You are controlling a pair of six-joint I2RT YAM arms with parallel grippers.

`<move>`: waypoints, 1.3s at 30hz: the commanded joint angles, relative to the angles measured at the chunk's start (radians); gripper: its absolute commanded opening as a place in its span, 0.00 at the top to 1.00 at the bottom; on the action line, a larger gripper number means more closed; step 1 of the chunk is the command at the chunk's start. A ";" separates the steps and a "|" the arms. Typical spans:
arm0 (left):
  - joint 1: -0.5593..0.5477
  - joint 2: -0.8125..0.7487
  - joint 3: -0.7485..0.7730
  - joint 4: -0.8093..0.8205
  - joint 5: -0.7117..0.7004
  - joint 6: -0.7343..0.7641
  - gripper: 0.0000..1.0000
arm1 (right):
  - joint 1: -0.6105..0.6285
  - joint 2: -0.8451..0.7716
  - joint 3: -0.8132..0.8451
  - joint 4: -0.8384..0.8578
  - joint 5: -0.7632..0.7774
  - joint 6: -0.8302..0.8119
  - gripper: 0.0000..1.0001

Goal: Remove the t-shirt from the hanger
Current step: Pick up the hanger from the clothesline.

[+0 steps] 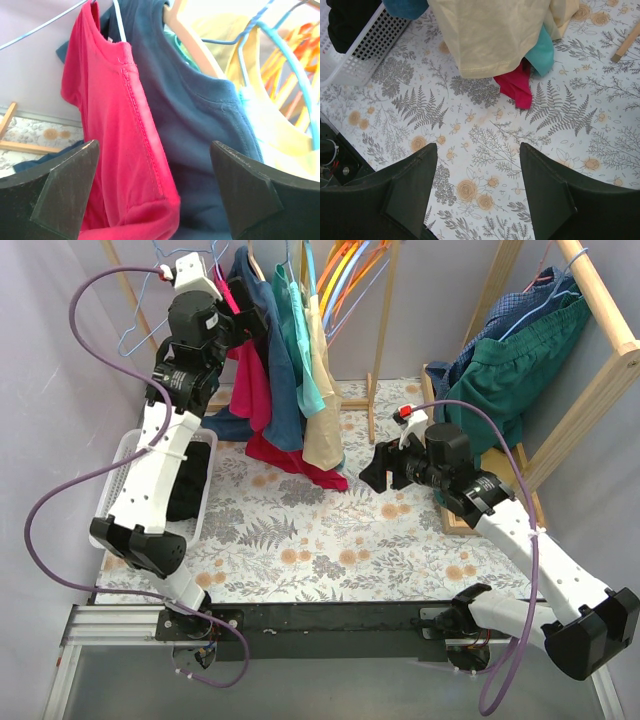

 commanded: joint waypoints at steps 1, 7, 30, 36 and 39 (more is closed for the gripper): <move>-0.014 0.042 0.077 -0.051 -0.149 0.018 0.12 | -0.002 -0.033 -0.017 0.049 -0.010 0.005 0.26; -0.014 0.042 0.112 -0.087 -0.217 0.047 0.30 | -0.002 -0.039 -0.034 0.054 -0.010 0.008 0.26; -0.014 0.053 0.293 -0.079 -0.236 0.167 1.00 | -0.002 -0.041 -0.039 0.051 -0.003 0.018 0.27; -0.014 0.007 0.270 -0.062 -0.240 0.178 1.00 | -0.002 -0.036 -0.037 0.049 0.001 0.016 0.27; -0.016 -0.039 0.223 -0.027 -0.236 0.184 1.00 | -0.002 -0.033 -0.039 0.046 0.001 0.014 0.27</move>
